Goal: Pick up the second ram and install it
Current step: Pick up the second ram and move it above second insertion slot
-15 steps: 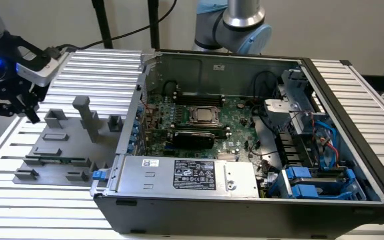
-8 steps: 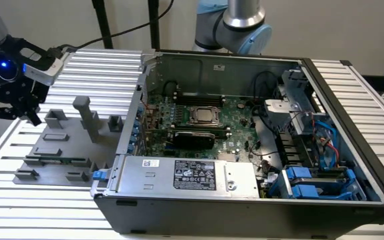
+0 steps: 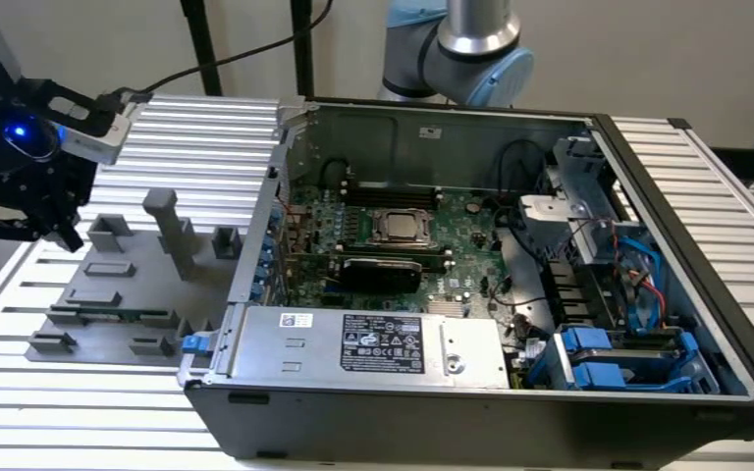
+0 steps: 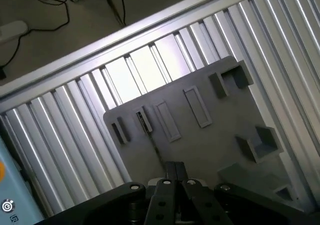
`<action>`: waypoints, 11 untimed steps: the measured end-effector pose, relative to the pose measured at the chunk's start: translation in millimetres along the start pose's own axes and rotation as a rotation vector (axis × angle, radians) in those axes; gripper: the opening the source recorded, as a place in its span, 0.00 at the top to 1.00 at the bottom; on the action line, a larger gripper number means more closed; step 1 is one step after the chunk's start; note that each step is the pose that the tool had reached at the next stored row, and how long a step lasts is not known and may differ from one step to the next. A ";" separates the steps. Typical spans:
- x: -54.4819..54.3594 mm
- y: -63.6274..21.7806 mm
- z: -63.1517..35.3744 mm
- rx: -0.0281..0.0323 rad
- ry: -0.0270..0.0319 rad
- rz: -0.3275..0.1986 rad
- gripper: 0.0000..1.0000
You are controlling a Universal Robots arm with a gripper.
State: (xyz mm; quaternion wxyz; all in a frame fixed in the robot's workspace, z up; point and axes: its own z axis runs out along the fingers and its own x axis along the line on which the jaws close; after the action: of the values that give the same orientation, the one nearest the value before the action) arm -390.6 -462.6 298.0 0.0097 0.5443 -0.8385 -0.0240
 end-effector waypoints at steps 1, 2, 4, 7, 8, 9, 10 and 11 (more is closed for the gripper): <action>0.0 0.0 0.8 -0.0002 0.0010 -0.018 0.89; 0.0 -0.1 1.6 -0.0004 0.0019 -0.036 0.89; 0.1 -0.2 3.1 -0.0008 0.0038 -0.072 0.89; 0.1 -0.3 5.3 -0.0013 0.0067 -0.127 0.89; 0.1 -0.3 6.0 -0.0015 0.0075 -0.145 0.89; 0.1 -0.4 6.8 -0.0016 0.0084 -0.163 0.89; 0.1 -0.4 7.5 -0.0018 0.0093 -0.181 0.89; 0.1 -0.5 8.2 -0.0019 0.0102 -0.199 0.89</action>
State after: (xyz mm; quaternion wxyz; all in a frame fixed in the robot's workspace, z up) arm -390.6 -462.6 289.8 0.0121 0.6251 -0.7801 -0.0229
